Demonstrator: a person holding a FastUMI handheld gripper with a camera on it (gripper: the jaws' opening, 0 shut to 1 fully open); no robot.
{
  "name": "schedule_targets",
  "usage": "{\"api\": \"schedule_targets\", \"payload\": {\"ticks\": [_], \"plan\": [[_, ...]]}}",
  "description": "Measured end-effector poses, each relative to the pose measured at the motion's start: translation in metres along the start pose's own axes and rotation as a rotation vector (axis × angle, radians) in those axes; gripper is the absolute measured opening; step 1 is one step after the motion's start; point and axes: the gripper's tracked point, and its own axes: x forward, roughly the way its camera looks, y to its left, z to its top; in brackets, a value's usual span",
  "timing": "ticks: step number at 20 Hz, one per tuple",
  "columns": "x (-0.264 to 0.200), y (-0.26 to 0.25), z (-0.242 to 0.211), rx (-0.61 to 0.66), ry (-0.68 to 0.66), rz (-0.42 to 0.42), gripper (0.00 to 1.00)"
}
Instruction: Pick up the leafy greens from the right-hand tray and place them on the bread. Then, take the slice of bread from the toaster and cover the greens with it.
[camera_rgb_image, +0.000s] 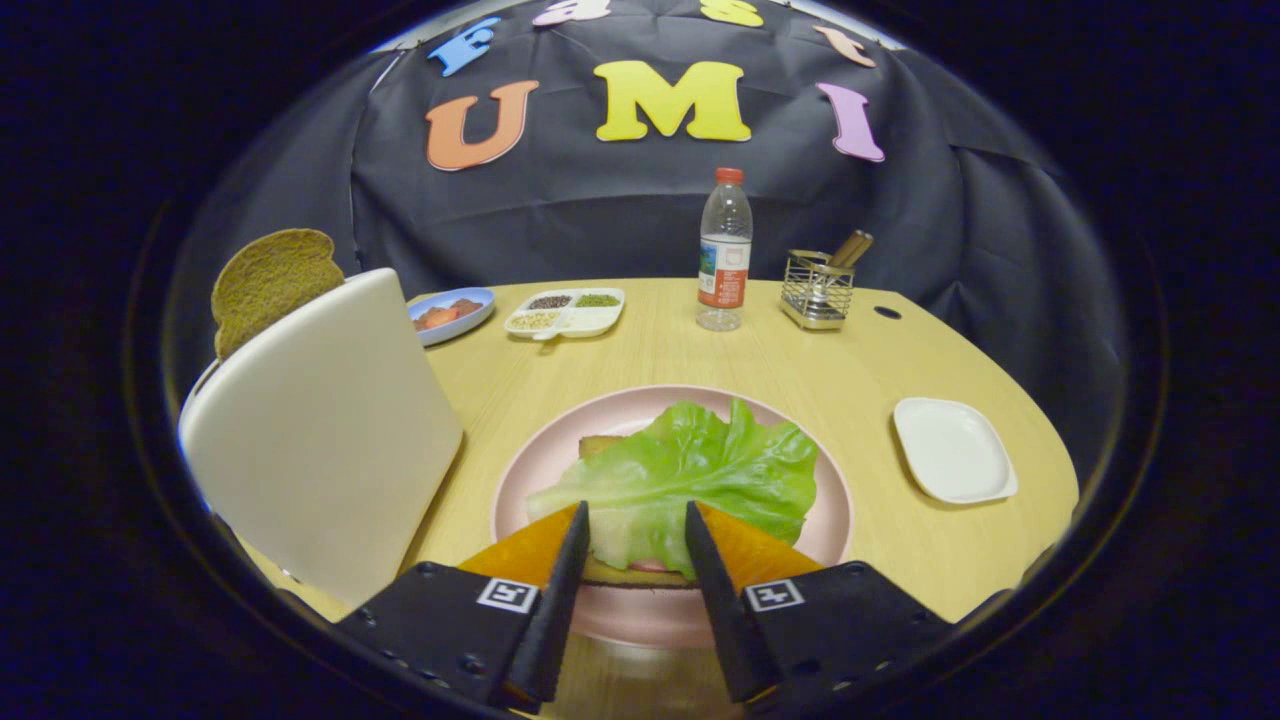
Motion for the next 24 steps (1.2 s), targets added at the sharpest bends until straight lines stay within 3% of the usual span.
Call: {"api": "schedule_targets", "payload": {"ticks": [2, 4, 6, 15, 18, 24], "plan": [[-0.013, -0.002, 0.007, -0.007, -0.021, -0.012, 0.73], [-0.032, -0.002, 0.020, -0.014, -0.060, -0.031, 0.87], [-0.056, -0.002, 0.033, -0.014, -0.099, -0.051, 0.93], [-0.156, 0.031, 0.108, 0.011, -0.268, -0.066, 0.94], [-0.171, 0.062, 0.135, 0.026, -0.329, -0.007, 0.94], [-0.173, 0.116, 0.154, -0.007, -0.368, 0.020, 0.94]]}}
